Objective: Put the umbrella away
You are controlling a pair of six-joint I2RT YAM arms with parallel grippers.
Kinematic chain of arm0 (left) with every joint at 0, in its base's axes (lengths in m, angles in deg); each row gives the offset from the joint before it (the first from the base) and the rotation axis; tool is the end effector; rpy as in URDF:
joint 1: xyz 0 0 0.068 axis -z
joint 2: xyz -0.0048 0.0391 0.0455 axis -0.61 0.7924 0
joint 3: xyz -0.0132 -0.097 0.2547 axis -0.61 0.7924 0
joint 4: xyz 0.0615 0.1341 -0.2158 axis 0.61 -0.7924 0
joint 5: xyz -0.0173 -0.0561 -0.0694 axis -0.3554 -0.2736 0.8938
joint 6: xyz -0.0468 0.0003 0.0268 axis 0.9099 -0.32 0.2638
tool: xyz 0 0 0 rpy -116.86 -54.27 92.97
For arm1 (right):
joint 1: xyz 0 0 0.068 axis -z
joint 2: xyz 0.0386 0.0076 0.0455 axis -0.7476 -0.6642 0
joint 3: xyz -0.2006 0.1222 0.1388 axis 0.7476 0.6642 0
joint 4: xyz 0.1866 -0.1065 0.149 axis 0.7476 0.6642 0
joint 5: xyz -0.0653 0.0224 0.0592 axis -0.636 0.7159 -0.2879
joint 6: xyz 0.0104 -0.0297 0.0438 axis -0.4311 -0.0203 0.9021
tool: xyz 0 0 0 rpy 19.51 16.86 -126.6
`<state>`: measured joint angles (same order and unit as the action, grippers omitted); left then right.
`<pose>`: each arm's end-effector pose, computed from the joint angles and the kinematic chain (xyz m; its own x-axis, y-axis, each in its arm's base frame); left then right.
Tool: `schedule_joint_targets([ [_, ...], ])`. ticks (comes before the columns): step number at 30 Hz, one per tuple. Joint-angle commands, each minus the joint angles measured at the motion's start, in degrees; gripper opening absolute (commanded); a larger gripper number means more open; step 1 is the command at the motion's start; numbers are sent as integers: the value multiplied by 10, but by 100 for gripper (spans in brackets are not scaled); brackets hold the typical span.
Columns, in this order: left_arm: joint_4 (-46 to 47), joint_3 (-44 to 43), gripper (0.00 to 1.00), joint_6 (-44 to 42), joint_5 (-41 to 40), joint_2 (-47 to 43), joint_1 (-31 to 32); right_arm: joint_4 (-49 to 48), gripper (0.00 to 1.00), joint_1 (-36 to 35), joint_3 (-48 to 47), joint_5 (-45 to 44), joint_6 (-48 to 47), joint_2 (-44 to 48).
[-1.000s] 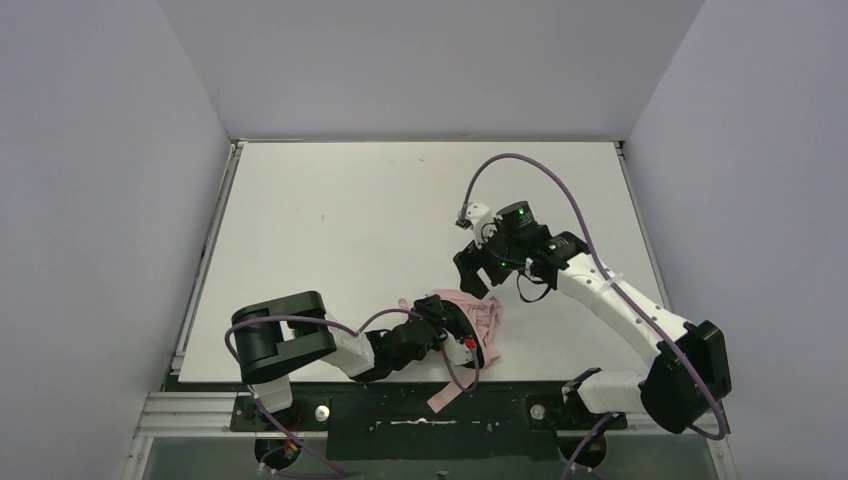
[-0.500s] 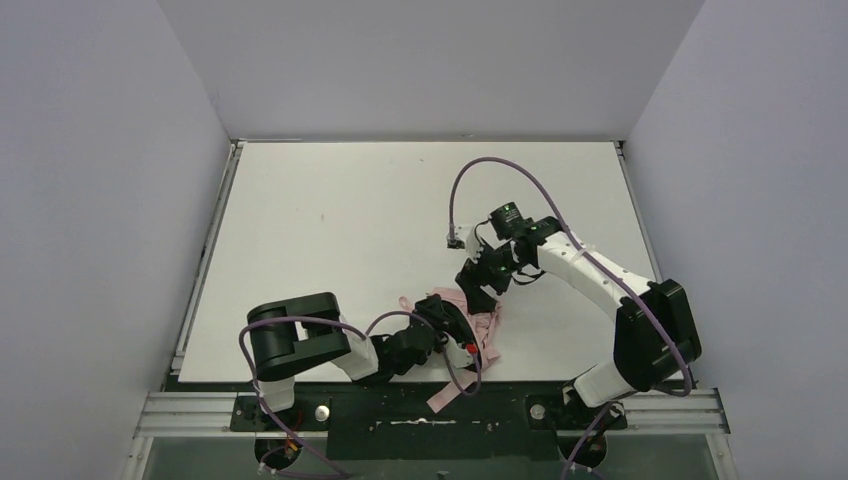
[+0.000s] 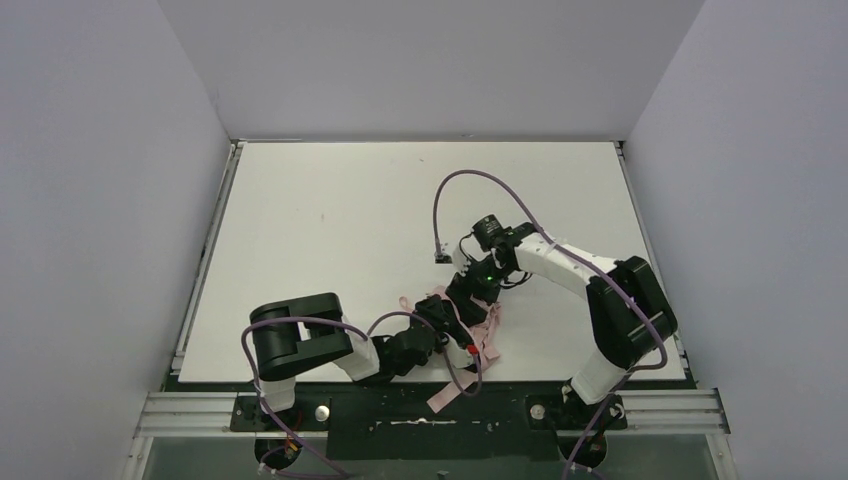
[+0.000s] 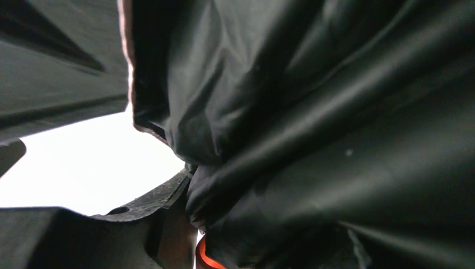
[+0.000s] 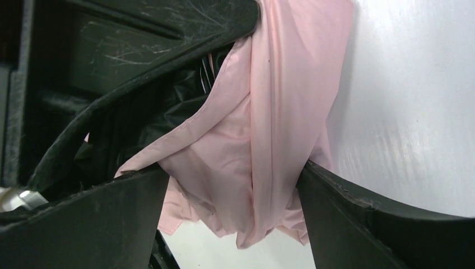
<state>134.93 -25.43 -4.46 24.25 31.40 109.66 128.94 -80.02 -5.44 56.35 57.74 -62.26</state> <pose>0.1079 -0.2764 0.0957 0.5256 0.7998 -0.2899 0.4608 0.0188 0.8873 0.2391 0.1723 0.1874 -0.5199 -0.7377 -0.4308 -0.8342 0.3298 0.4420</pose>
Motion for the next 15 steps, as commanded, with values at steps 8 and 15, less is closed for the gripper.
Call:
schedule_joint_targets([
  [8,-81,-33,7,71,-29,-30,-14,-11,64,-29,-1,-49,28,-76],
  [15,-133,-34,43,174,-44,-89,-24,-26,35,-24,8,-66,43,-62],
])
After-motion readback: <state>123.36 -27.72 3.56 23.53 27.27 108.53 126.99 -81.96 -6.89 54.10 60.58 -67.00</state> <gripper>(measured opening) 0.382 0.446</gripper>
